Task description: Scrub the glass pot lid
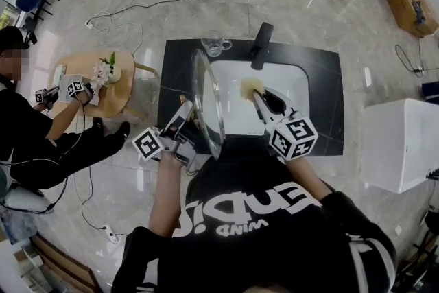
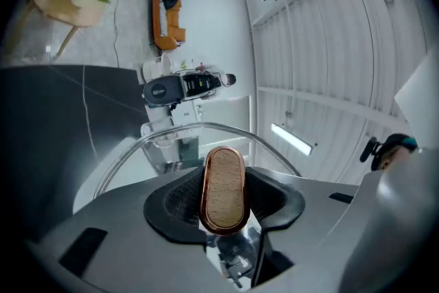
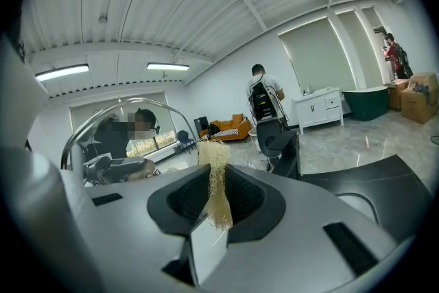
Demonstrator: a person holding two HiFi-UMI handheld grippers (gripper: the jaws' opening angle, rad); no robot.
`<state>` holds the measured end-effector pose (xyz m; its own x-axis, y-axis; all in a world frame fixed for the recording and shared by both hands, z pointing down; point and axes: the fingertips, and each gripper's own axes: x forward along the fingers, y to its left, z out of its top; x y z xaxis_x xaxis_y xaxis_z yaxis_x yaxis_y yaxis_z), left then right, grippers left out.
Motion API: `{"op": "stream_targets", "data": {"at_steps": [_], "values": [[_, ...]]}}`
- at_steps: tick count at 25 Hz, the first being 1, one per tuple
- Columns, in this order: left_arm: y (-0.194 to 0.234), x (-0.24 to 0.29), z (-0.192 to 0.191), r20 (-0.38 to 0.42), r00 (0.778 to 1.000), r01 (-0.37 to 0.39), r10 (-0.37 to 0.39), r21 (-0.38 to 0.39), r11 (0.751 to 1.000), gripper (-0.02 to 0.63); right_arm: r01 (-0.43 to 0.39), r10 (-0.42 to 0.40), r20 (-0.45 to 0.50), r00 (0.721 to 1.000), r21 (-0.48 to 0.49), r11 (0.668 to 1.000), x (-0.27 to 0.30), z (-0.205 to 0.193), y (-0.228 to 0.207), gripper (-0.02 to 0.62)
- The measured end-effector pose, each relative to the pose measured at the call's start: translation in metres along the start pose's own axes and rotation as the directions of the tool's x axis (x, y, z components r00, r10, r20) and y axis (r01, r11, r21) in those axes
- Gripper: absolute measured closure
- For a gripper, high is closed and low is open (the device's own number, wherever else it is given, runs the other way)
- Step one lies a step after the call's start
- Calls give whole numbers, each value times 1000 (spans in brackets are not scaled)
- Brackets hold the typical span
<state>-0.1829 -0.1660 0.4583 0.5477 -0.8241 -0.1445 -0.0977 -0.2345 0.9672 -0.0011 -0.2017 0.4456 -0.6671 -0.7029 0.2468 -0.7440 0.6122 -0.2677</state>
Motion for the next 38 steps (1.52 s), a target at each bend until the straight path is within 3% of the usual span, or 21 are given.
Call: {"op": "stream_targets", "data": {"at_steps": [3, 6, 12, 26, 38], "values": [[-7, 2, -6, 15, 997, 75, -74, -95, 993, 430, -2, 2, -4, 1000, 2, 1000, 0, 0, 1, 537], [-11, 7, -10, 29, 994, 110, -107, -133, 985, 430, -7, 7, -6, 1000, 2, 1000, 0, -1, 2, 537], [-16, 13, -18, 13, 993, 115, -115, -130, 985, 430, -31, 32, 8, 999, -10, 999, -1, 8, 8, 537], [-26, 35, -49, -91, 987, 124, -135, -119, 985, 428, -161, 161, 129, 978, -13, 987, 5, 78, 39, 537], [-35, 39, -53, -116, 980, 145, -163, -145, 979, 428, -160, 162, 132, 978, -25, 987, 10, 85, 38, 537]]}}
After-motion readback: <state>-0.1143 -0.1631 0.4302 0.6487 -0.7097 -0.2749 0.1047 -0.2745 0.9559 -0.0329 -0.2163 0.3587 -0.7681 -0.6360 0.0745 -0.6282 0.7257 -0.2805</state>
